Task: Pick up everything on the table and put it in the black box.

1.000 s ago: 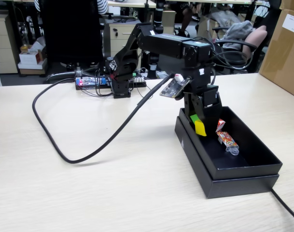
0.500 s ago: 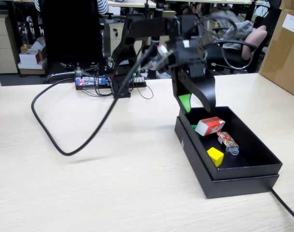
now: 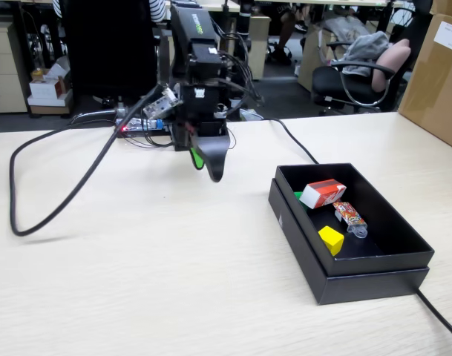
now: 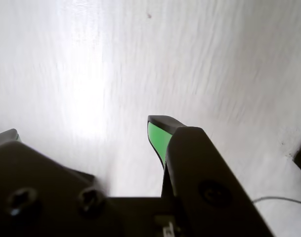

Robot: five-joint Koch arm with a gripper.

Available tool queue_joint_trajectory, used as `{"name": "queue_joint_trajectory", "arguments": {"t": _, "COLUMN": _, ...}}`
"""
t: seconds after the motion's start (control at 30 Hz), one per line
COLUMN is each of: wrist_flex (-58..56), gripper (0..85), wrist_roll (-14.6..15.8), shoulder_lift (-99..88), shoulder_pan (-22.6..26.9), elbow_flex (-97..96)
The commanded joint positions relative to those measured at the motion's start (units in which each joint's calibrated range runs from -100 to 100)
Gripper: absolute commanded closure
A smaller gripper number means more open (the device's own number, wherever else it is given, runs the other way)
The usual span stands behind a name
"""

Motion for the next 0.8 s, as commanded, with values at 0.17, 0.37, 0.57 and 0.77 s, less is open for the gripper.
{"name": "queue_joint_trajectory", "arguments": {"t": 0.17, "wrist_flex": 12.70, "gripper": 36.0, "wrist_roll": -0.15, "shoulder_lift": -21.52, "shoulder_pan": -0.10, "elbow_flex": -16.08}}
{"name": "queue_joint_trajectory", "arguments": {"t": 0.37, "wrist_flex": 25.92, "gripper": 36.2, "wrist_roll": 0.10, "shoulder_lift": -29.56, "shoulder_pan": -2.10, "elbow_flex": -27.68}}
{"name": "queue_joint_trajectory", "arguments": {"t": 0.57, "wrist_flex": 26.09, "gripper": 36.0, "wrist_roll": 0.98, "shoulder_lift": -34.61, "shoulder_pan": -2.44, "elbow_flex": -32.31}}
{"name": "queue_joint_trajectory", "arguments": {"t": 0.77, "wrist_flex": 34.99, "gripper": 37.5, "wrist_roll": 1.51, "shoulder_lift": -39.20, "shoulder_pan": -2.20, "elbow_flex": -40.56}}
